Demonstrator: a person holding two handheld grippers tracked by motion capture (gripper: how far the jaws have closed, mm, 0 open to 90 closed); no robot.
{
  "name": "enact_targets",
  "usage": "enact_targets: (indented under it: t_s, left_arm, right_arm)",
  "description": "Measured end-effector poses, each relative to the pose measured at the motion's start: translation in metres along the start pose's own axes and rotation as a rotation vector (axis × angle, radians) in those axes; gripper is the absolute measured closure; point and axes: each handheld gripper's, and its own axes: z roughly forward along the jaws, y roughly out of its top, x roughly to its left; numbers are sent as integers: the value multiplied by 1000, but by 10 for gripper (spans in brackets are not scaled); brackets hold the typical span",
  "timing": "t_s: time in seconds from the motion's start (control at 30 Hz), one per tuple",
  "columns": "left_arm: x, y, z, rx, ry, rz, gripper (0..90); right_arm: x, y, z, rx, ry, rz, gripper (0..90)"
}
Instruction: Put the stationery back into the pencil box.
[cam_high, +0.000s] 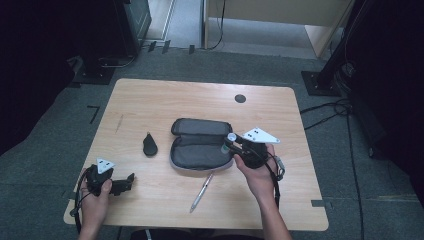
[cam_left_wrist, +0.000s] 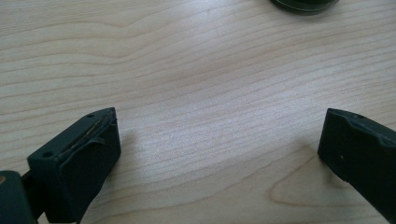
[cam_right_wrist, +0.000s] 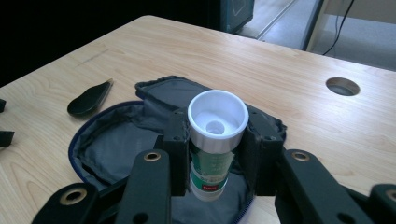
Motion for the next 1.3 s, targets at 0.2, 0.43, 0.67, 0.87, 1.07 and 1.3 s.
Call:
enact_targets:
  t_s: [0.2, 0.43, 0.67, 0.87, 1.07, 1.3]
  left_arm:
    - [0, 0, 0, 0, 0, 0, 0]
    - [0, 0, 0, 0, 0, 2, 0]
    - [0, 0, 0, 0, 0, 0, 0]
    - [0, 0, 0, 0, 0, 0, 0]
    - [0, 0, 0, -1, 0, 0, 0]
    - [0, 0, 0, -1, 0, 0, 0]
  right_arm:
    - [11, 2, 11, 6, 22, -13, 664]
    - [20, -2, 27, 30, 36, -32, 665]
    - [28, -6, 44, 50, 52, -50, 664]
    - [34, -11, 57, 66, 63, -62, 664]
    - [39, -14, 66, 75, 69, -68, 664]
    - [43, -16, 74, 67, 77, -68, 665]
